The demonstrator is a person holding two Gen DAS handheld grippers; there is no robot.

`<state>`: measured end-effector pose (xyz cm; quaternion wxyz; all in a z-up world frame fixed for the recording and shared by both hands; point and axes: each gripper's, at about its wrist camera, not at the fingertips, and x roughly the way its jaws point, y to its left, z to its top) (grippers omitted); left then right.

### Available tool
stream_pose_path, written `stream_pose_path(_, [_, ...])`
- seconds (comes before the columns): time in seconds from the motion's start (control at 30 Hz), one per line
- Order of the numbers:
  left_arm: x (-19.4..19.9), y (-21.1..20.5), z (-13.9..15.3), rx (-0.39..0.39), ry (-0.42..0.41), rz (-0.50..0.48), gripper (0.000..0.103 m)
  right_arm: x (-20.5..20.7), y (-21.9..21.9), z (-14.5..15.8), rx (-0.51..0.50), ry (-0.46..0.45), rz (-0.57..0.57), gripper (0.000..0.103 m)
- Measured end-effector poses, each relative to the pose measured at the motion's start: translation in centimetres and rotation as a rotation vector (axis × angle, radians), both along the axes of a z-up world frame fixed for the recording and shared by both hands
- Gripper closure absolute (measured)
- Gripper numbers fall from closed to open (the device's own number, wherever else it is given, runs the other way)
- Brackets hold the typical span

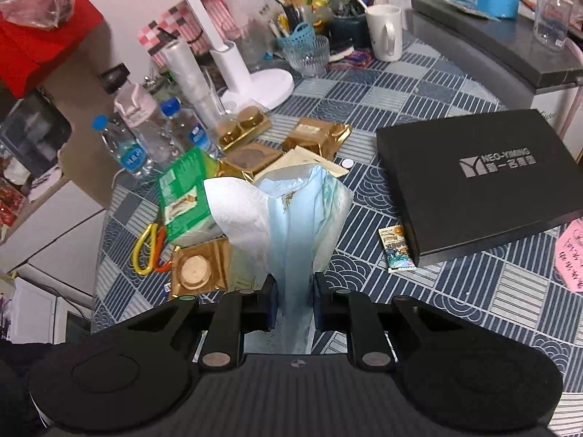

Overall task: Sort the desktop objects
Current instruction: 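Lift the tissue pack off the table with the right gripper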

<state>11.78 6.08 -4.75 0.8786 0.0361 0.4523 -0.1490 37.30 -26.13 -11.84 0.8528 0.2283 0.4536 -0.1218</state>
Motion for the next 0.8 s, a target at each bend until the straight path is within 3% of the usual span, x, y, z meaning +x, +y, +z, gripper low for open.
stream_pose_path(0.8, [-7.1,-1.0,4.2,-0.014,-0.104,-0.073,0.000,-7.8,0.9,6.5,-0.017,-0.073,0.012,0.085])
